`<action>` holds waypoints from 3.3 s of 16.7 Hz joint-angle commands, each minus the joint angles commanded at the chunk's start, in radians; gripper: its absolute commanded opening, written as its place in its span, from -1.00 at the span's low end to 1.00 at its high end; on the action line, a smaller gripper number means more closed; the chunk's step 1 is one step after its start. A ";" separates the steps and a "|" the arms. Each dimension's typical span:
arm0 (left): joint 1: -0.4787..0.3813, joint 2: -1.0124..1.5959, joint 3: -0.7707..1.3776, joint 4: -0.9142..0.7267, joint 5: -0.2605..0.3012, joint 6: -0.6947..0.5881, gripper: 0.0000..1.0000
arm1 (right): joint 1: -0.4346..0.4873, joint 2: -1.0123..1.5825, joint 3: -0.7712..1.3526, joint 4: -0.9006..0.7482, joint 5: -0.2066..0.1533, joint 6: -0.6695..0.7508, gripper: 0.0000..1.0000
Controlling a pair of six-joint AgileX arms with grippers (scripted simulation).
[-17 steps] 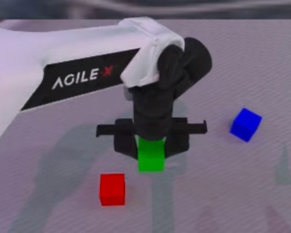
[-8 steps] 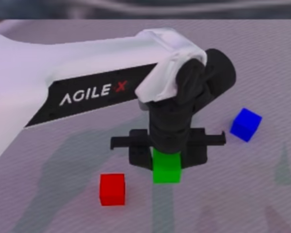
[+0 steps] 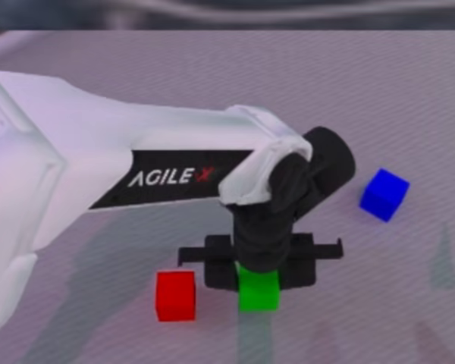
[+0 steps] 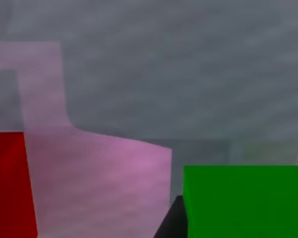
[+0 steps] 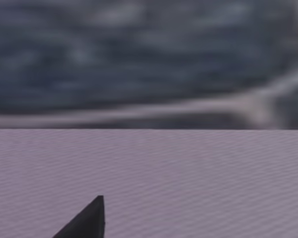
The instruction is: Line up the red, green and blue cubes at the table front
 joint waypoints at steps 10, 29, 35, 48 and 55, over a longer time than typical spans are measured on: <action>0.000 0.004 -0.007 0.009 0.000 -0.001 -0.10 | 0.000 0.000 0.000 0.000 0.000 0.000 1.00; 0.000 -0.010 0.026 -0.033 -0.001 -0.002 1.00 | 0.000 0.000 0.000 0.000 0.000 0.000 1.00; 0.015 -0.077 0.151 -0.233 -0.001 -0.007 1.00 | 0.000 0.000 0.000 0.000 0.000 0.000 1.00; 0.206 -0.443 -0.158 -0.027 -0.015 0.058 1.00 | 0.066 0.373 0.350 -0.234 -0.002 -0.125 1.00; 0.528 -1.160 -0.742 0.326 -0.013 0.300 1.00 | 0.167 1.149 0.915 -0.636 -0.001 -0.324 1.00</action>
